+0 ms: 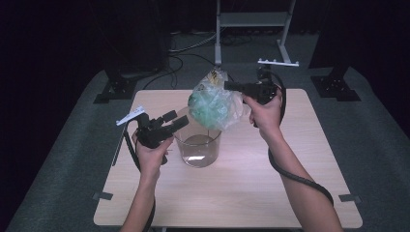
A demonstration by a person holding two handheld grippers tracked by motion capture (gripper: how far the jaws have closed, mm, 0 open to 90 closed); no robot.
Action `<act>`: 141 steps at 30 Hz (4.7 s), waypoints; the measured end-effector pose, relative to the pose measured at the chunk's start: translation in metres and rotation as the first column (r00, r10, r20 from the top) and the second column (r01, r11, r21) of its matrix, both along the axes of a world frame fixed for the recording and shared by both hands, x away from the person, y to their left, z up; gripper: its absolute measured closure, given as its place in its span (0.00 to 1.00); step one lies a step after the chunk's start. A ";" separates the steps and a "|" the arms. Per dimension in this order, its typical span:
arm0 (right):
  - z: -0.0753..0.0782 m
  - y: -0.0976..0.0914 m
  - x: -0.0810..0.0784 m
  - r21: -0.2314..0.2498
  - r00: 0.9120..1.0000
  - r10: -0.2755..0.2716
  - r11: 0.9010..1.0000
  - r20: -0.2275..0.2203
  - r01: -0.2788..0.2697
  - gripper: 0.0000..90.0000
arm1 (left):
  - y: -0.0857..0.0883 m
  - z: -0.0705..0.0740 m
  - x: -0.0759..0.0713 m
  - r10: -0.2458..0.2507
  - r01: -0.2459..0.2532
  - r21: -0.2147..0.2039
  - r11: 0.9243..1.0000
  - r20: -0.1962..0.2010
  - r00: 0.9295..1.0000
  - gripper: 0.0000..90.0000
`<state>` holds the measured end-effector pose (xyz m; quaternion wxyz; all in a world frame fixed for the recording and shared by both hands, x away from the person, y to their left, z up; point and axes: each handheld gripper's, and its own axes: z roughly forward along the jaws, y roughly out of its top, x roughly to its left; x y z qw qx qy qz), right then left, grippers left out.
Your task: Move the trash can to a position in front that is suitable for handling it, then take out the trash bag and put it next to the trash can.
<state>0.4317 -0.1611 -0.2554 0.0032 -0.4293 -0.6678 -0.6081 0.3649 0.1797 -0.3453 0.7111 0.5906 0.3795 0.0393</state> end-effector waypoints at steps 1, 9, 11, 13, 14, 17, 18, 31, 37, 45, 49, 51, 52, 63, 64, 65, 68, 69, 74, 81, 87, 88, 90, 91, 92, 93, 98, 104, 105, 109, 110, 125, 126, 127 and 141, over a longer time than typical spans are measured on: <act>0.002 -0.002 0.000 0.000 1.000 -0.002 1.000 0.003 0.002 1.00 | 0.000 0.000 0.001 -0.007 0.007 0.000 1.000 -0.003 1.000 0.11; 0.018 -0.015 -0.004 0.010 1.000 -0.017 1.000 0.026 0.017 1.00 | 0.001 -0.004 0.003 -0.001 0.001 0.004 1.000 -0.031 1.000 0.10; 0.021 -0.019 -0.005 0.016 0.999 -0.022 1.000 0.031 0.021 1.00 | 0.001 -0.003 0.002 0.004 -0.004 0.008 1.000 -0.033 0.999 0.10; 0.024 -0.022 -0.007 0.011 0.999 -0.020 1.000 0.038 0.019 1.00 | 0.001 -0.003 0.002 0.012 -0.012 0.017 1.000 -0.026 1.000 0.10; 0.025 -0.023 -0.007 0.009 0.999 -0.022 1.000 0.037 0.022 1.00 | 0.000 -0.003 0.002 0.016 -0.015 0.023 1.000 -0.026 1.000 0.09; 0.026 -0.028 -0.008 0.006 0.999 -0.027 1.000 0.042 0.027 1.00 | -0.001 -0.003 0.002 0.021 -0.020 0.029 0.999 -0.033 0.999 0.09; 0.026 -0.030 -0.008 0.003 0.999 -0.029 1.000 0.041 0.029 1.00 | -0.001 -0.003 0.002 0.022 -0.021 0.030 0.999 -0.035 0.999 0.09; 0.006 -0.064 -0.010 0.006 0.998 -0.070 0.998 0.002 0.070 1.00 | -0.004 0.002 -0.001 0.021 -0.021 0.047 0.999 -0.006 1.000 0.09; -0.005 -0.077 -0.007 0.013 0.995 -0.099 0.995 -0.021 0.100 1.00 | -0.005 0.000 0.000 0.019 -0.018 0.053 0.998 -0.013 1.000 0.09; -0.024 -0.087 -0.002 0.024 0.991 -0.121 0.992 -0.050 0.122 1.00 | -0.009 -0.003 0.002 0.013 -0.011 0.072 0.997 -0.024 1.000 0.09; -0.035 -0.089 0.001 0.017 0.989 -0.130 0.991 -0.069 0.131 1.00 | -0.011 -0.003 0.003 0.014 -0.012 0.070 0.998 -0.028 1.000 0.09; -0.042 -0.089 0.004 0.010 0.988 -0.133 0.991 -0.077 0.134 1.00 | -0.012 -0.003 0.003 0.012 -0.010 0.073 0.997 -0.028 1.000 0.09; -0.045 -0.090 0.005 0.014 0.988 -0.133 0.991 -0.083 0.134 1.00 | -0.012 -0.003 0.003 0.013 -0.010 0.074 0.997 -0.027 1.000 0.09; -0.069 -0.091 0.012 0.028 0.981 -0.146 0.988 -0.128 0.151 1.00 | -0.014 -0.005 0.003 0.015 -0.013 0.079 0.997 -0.030 0.999 0.09; -0.070 -0.091 0.013 0.027 0.981 -0.148 0.988 -0.127 0.152 1.00 | -0.014 -0.004 0.003 0.015 -0.013 0.077 0.997 -0.030 0.999 0.09; -0.072 -0.090 0.013 0.026 0.980 -0.149 0.988 -0.130 0.154 1.00 | -0.014 -0.004 0.003 0.014 -0.012 0.077 0.997 -0.027 1.000 0.09; -0.077 -0.088 0.015 0.017 0.979 -0.153 0.987 -0.137 0.157 1.00 | -0.015 -0.004 0.003 0.013 -0.011 0.076 0.997 -0.023 1.000 0.09; -0.078 -0.087 0.015 0.013 0.978 -0.157 0.987 -0.140 0.160 1.00 | -0.015 -0.004 0.003 0.013 -0.011 0.076 0.997 -0.023 1.000 0.09; -0.085 -0.083 0.018 0.005 0.975 -0.164 0.986 -0.149 0.167 1.00 | -0.011 -0.005 0.003 0.027 -0.025 0.070 0.997 -0.028 0.999 0.09; -0.102 -0.073 0.022 -0.027 0.970 -0.169 0.986 -0.172 0.167 1.00 | -0.011 -0.003 0.002 0.031 -0.030 0.066 0.997 -0.017 0.999 0.09; -0.115 -0.071 0.026 -0.037 0.966 -0.174 0.985 -0.193 0.170 1.00 | -0.012 -0.005 0.003 0.027 -0.025 0.071 0.997 -0.023 0.999 0.09; -0.117 -0.071 0.026 -0.038 0.966 -0.174 0.985 -0.193 0.170 1.00 | -0.012 -0.005 0.004 0.026 -0.024 0.073 0.997 -0.023 0.999 0.09; -0.121 -0.071 0.025 -0.040 0.964 -0.175 0.984 -0.200 0.171 1.00 | -0.013 -0.005 0.003 0.023 -0.021 0.071 0.997 -0.024 0.999 0.09; -0.124 -0.072 0.025 -0.044 0.964 -0.175 0.984 -0.201 0.170 1.00 | -0.014 -0.005 0.003 0.021 -0.019 0.074 0.997 -0.022 1.000 0.09; -0.125 -0.072 0.025 -0.044 0.963 -0.174 0.985 -0.206 0.168 1.00 | -0.015 -0.005 0.003 0.018 -0.017 0.076 0.997 -0.020 1.000 0.09; -0.127 -0.071 0.025 -0.045 0.963 -0.171 0.985 -0.210 0.165 1.00 | -0.015 -0.005 0.002 0.018 -0.016 0.076 0.997 -0.019 1.000 0.09; -0.133 -0.072 0.023 -0.056 0.962 -0.171 0.985 -0.212 0.163 0.98 | -0.018 -0.006 0.003 0.009 -0.008 0.083 0.997 -0.022 1.000 0.09; -0.137 -0.076 0.022 -0.052 0.962 -0.161 0.987 -0.220 0.154 0.91 | -0.019 -0.008 0.004 0.008 -0.005 0.087 0.996 -0.030 1.000 0.09; -0.138 -0.077 0.022 -0.056 0.962 -0.161 0.987 -0.221 0.152 0.89 | -0.019 -0.008 0.004 0.007 -0.004 0.087 0.996 -0.029 1.000 0.09; -0.138 -0.079 0.020 -0.064 0.963 -0.169 0.985 -0.208 0.159 0.80 | -0.019 -0.008 0.005 0.009 -0.007 0.088 0.996 -0.031 0.999 0.09; -0.138 -0.080 0.020 -0.064 0.963 -0.170 0.985 -0.208 0.160 0.78 | -0.019 -0.009 0.005 0.009 -0.006 0.088 0.996 -0.031 0.999 0.09; -0.133 -0.101 0.013 -0.069 0.964 -0.208 0.978 -0.166 0.199 0.58 | -0.021 -0.010 0.005 0.012 -0.008 0.098 0.995 -0.036 0.999 0.09; -0.134 -0.103 0.012 -0.067 0.964 -0.208 0.978 -0.167 0.199 0.57 | -0.021 -0.010 0.005 0.011 -0.008 0.098 0.995 -0.036 0.999 0.09; -0.134 -0.104 0.011 -0.070 0.964 -0.208 0.977 -0.163 0.199 0.57 | -0.022 -0.010 0.005 0.011 -0.007 0.100 0.995 -0.037 0.999 0.09; -0.135 -0.139 -0.010 -0.031 0.967 -0.227 0.974 -0.115 0.225 0.53 | -0.023 -0.011 0.005 0.013 -0.008 0.110 0.994 -0.040 0.999 0.09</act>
